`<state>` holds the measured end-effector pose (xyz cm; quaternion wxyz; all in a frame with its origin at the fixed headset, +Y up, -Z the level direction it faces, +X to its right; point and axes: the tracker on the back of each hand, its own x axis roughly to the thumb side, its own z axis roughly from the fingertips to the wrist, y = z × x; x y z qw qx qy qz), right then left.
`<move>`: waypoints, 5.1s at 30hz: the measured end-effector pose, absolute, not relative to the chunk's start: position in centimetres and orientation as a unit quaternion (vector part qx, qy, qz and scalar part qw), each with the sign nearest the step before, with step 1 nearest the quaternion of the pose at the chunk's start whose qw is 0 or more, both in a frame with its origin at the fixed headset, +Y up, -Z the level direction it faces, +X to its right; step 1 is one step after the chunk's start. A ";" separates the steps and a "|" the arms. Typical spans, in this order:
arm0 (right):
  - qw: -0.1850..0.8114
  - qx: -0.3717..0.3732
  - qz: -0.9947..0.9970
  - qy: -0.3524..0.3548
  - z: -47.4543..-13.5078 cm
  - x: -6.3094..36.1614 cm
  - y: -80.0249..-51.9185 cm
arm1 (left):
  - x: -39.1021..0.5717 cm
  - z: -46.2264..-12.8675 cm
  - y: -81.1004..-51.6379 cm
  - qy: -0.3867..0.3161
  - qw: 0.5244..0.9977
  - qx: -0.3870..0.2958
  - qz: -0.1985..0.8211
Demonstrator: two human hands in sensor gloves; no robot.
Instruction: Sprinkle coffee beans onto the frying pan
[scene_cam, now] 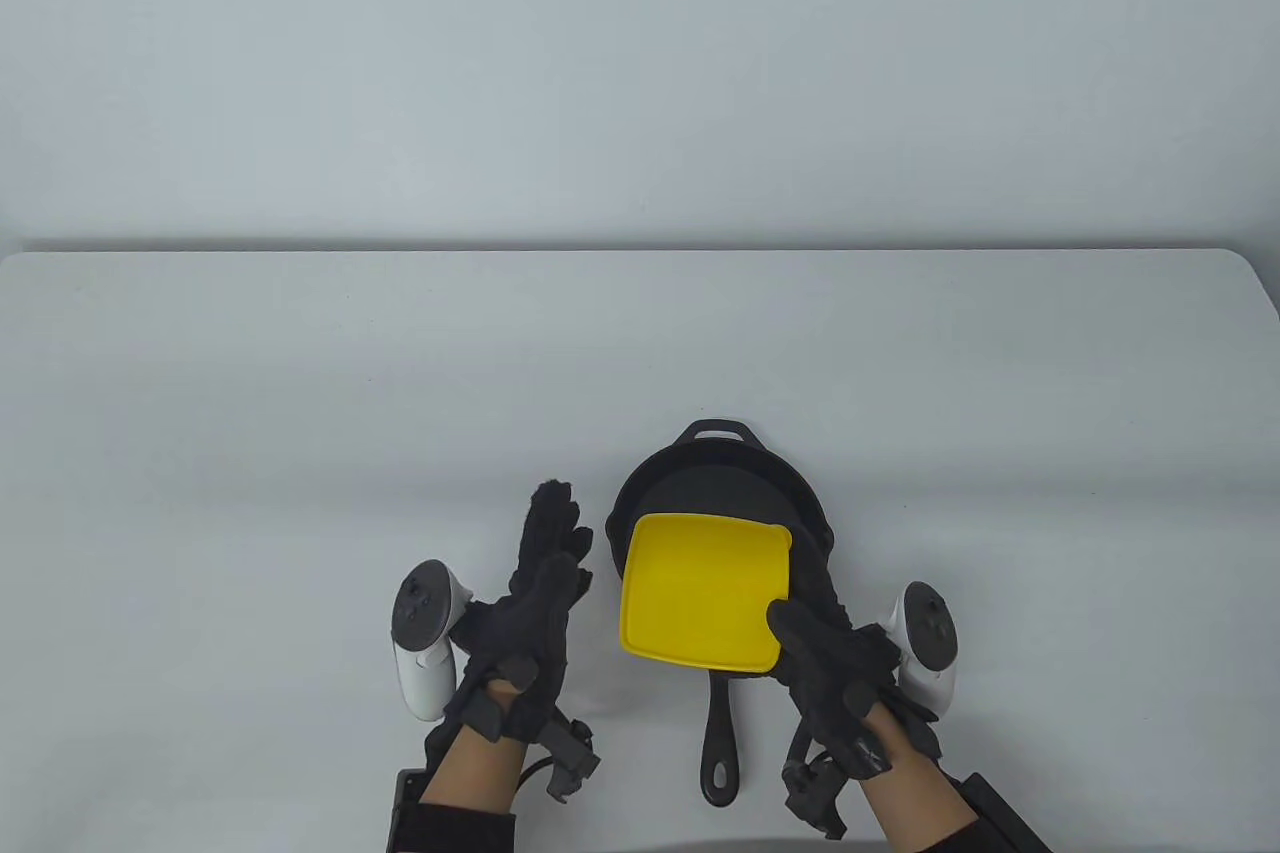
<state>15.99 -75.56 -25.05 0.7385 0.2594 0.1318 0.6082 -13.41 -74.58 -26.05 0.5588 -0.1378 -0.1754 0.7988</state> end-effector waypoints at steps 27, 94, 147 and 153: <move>0.655 0.268 0.694 0.134 -27.8 12.5 -74.0 | -11.2 -24.5 -77.3 -0.117 0.492 -0.173 0.845; 0.593 -0.178 0.785 -0.014 -30.0 34.4 -74.9 | -11.2 -23.3 -79.2 0.024 0.364 -0.241 0.899; 0.231 0.337 0.884 0.226 -30.6 3.0 -69.5 | -11.8 -24.0 -79.2 -0.001 0.529 -0.155 0.834; 0.282 0.302 0.886 0.211 -31.2 3.3 -70.7 | -12.0 -24.0 -79.8 0.008 0.526 -0.172 0.833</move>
